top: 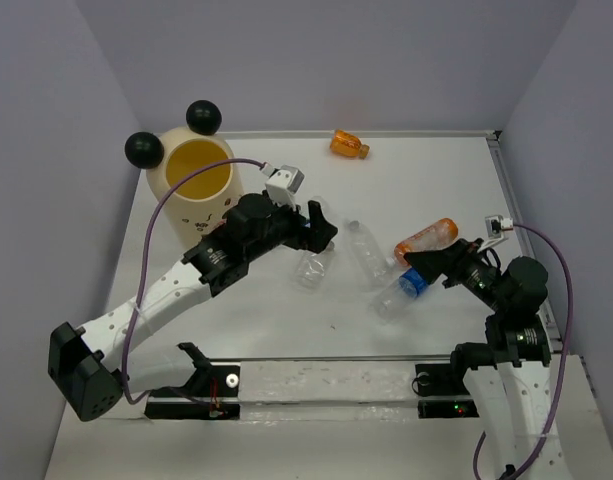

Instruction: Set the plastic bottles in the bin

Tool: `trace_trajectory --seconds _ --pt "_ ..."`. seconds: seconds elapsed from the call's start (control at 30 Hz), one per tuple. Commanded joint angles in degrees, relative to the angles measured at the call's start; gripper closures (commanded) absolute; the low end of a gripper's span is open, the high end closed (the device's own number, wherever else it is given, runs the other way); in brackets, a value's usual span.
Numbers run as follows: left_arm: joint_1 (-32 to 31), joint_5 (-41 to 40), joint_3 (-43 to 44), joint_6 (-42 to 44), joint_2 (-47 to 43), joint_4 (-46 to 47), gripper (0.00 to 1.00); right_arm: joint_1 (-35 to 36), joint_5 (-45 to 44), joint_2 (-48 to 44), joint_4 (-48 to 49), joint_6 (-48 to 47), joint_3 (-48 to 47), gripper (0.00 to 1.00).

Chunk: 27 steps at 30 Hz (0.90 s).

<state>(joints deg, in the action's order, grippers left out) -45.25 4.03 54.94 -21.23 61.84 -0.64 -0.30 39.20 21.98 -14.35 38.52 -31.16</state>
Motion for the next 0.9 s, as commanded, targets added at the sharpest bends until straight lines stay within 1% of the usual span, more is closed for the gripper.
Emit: trace_trajectory --seconds 0.0,0.03,0.13,0.17,0.27,0.3,0.4,0.47,0.53,0.57,0.77,0.87 --pt "-0.10 -2.80 5.17 2.16 4.94 -1.53 0.01 0.30 2.46 -2.55 2.75 1.03 0.83 0.00" --pt "-0.10 -2.89 7.09 3.38 7.30 -2.16 0.01 0.30 2.46 -2.90 2.75 1.11 1.18 0.00" --pt "-0.10 -3.42 9.04 5.49 10.47 -1.90 0.01 0.30 2.11 -4.31 2.66 1.12 1.98 0.00" --pt "-0.10 -6.72 9.57 7.85 11.27 -2.08 0.01 0.82 1.93 -4.40 2.49 0.94 2.33 0.00" --pt "-0.10 -10.87 12.55 11.99 15.66 -3.48 0.01 0.82 2.28 -4.23 2.13 0.85 2.85 0.00" --pt "-0.10 -13.32 14.22 15.31 18.29 -4.36 0.01 0.82 2.46 -4.22 2.13 0.68 3.03 0.00" --pt "0.17 -16.42 17.30 20.87 23.30 -6.21 0.01 0.82 2.81 -4.05 1.52 0.41 3.38 0.00" --pt "0.78 -15.73 17.31 25.34 25.16 -4.64 0.01 0.82 3.60 -4.05 1.17 -0.02 3.56 0.01" --pt "1.48 -15.02 18.00 26.58 27.00 -4.28 0.01 0.82 3.87 -4.05 0.82 -0.38 3.65 0.03" --pt "2.62 -13.97 18.53 27.20 29.28 -4.80 0.01 0.82 4.04 -4.05 0.03 -0.81 3.56 0.03" --pt "6.84 -8.09 23.54 29.23 37.64 -6.30 0.01 1.34 4.83 -4.22 -1.38 -2.05 3.73 0.02" --pt "8.08 -6.41 26.79 29.58 41.42 -7.26 0.01 1.35 4.92 -4.05 -1.21 -2.31 4.00 0.02"
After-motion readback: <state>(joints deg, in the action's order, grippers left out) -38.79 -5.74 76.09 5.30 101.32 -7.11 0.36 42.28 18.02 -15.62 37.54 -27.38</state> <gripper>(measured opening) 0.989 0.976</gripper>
